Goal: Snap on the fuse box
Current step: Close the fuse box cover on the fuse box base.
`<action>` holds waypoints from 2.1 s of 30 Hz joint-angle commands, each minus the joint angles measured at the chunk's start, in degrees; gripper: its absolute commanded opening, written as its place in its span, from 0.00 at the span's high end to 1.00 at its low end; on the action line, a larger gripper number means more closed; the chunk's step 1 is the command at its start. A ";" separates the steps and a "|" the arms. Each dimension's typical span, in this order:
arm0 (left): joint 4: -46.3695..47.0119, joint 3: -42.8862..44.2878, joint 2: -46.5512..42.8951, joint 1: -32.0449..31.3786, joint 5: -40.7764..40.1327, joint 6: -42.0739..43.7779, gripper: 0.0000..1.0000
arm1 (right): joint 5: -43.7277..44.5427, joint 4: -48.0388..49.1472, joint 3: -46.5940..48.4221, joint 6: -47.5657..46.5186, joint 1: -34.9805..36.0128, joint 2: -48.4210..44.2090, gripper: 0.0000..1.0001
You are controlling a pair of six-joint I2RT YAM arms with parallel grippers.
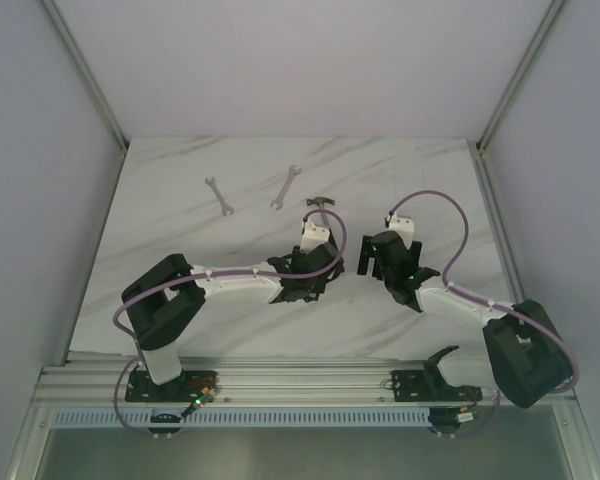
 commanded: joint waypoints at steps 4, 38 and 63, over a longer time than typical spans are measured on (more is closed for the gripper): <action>-11.78 -4.65 8.62 -0.85 8.27 -3.98 0.64 | -0.27 1.55 1.71 -0.46 -0.19 0.24 0.00; 6.64 -15.56 -19.32 2.42 11.23 -4.04 0.32 | -38.69 10.62 -0.46 5.64 3.41 -1.58 0.21; 17.79 -22.56 -11.88 4.02 21.01 -7.65 0.65 | -42.86 12.02 3.16 7.82 7.83 17.30 0.78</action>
